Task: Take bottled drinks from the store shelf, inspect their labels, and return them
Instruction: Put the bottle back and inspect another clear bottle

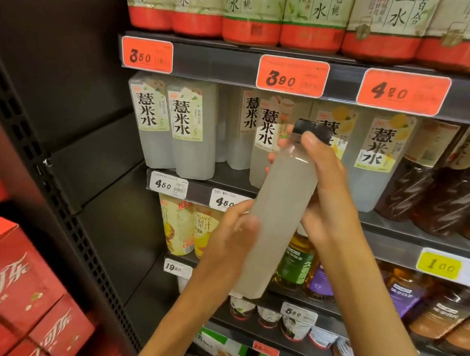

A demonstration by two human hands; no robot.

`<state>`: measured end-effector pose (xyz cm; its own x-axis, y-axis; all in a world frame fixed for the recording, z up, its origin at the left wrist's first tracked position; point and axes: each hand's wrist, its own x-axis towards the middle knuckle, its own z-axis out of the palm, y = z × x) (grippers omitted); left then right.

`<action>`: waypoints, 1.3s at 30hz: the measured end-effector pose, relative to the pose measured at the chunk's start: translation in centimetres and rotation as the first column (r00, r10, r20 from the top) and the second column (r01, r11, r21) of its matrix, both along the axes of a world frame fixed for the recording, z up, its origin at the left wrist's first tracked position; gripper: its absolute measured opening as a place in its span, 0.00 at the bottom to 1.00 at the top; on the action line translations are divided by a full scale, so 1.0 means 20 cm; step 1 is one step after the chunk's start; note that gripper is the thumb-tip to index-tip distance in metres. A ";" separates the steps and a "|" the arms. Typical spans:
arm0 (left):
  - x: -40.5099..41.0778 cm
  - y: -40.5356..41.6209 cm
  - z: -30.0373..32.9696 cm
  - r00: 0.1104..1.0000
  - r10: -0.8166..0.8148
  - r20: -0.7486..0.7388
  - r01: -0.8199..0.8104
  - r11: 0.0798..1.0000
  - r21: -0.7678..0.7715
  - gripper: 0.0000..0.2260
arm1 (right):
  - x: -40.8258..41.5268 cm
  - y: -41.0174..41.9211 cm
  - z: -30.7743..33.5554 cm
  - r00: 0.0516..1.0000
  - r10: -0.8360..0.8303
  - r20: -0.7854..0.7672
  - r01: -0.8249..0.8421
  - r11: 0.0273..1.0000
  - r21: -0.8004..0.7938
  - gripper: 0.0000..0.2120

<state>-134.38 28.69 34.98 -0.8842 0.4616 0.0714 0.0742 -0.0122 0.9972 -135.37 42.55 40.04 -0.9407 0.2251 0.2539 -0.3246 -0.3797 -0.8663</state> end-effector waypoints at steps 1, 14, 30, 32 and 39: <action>0.01 0.01 -0.01 0.999 -0.022 -0.036 0.021 0.999 -0.031 0.48 | 0.00 0.00 0.00 0.999 -0.042 0.028 0.042 0.999 0.021 0.06; 0.05 -0.07 -0.05 0.913 -0.377 0.155 0.314 0.894 0.320 0.34 | 0.01 0.05 0.05 0.964 0.262 -0.039 -0.260 0.964 0.046 0.16; 0.02 -0.09 -0.08 0.834 -0.417 0.361 0.217 0.850 0.480 0.29 | 0.02 -0.01 0.08 0.933 0.358 -0.034 -0.356 0.934 0.042 0.40; 0.01 -0.09 -0.08 0.766 -0.506 0.395 0.295 0.824 0.483 0.29 | 0.00 -0.04 0.06 0.896 0.443 -0.027 -0.443 0.896 0.023 0.43; 0.00 -0.14 -0.09 0.937 -0.282 0.204 0.219 0.934 0.284 0.23 | -0.02 -0.08 0.04 0.996 0.086 -0.002 -0.082 0.959 0.271 0.18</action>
<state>-134.39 25.88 33.25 -0.7469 0.6647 0.0172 -0.2032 -0.2528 0.9459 -135.74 40.95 40.86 -0.9492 0.0664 0.3075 -0.3143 -0.1586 -0.9360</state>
